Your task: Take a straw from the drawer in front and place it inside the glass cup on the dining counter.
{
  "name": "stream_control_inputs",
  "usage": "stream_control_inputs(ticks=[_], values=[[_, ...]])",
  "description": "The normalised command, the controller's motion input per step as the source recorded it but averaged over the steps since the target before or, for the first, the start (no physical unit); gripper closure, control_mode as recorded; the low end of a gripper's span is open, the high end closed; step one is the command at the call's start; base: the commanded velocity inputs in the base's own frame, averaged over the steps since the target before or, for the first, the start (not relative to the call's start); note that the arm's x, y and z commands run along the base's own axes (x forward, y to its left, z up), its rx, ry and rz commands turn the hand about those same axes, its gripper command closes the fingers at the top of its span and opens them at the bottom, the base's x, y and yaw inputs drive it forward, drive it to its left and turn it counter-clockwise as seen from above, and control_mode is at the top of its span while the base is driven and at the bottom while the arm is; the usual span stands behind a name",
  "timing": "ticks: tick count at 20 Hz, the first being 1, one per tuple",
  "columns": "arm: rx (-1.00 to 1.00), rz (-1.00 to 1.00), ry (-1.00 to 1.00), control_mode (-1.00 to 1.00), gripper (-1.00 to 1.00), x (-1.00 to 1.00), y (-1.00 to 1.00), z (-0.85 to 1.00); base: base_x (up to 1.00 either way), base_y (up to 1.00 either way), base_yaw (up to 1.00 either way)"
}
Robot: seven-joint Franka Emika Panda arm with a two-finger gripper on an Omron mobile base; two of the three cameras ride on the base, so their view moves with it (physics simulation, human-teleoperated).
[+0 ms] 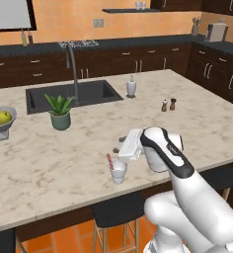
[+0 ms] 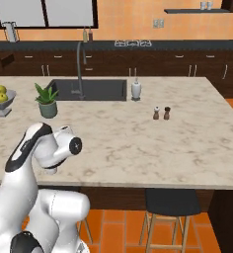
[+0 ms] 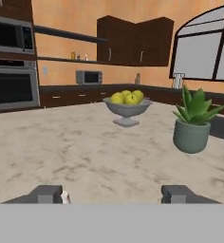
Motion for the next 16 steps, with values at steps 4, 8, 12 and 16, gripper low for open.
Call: stream_control_inputs(ticks=[4, 8, 12, 16], values=[[0.0, -0.01, -0.03, -1.0, -1.0, -0.55, -0.54, 0.82, 0.0, 0.0, 0.0], [0.0, -0.04, 0.0, -1.0, -1.0, -0.89, -0.59, 0.95, 0.0, 0.0, 0.0], [-0.1, -0.07, 0.0, -1.0, -1.0, -0.82, -0.65, 0.59, 0.0, 0.0, 0.0], [-0.15, -0.12, 0.06, -1.0, -1.0, -0.56, -0.66, 0.32, 0.0, 0.0, 0.0]])
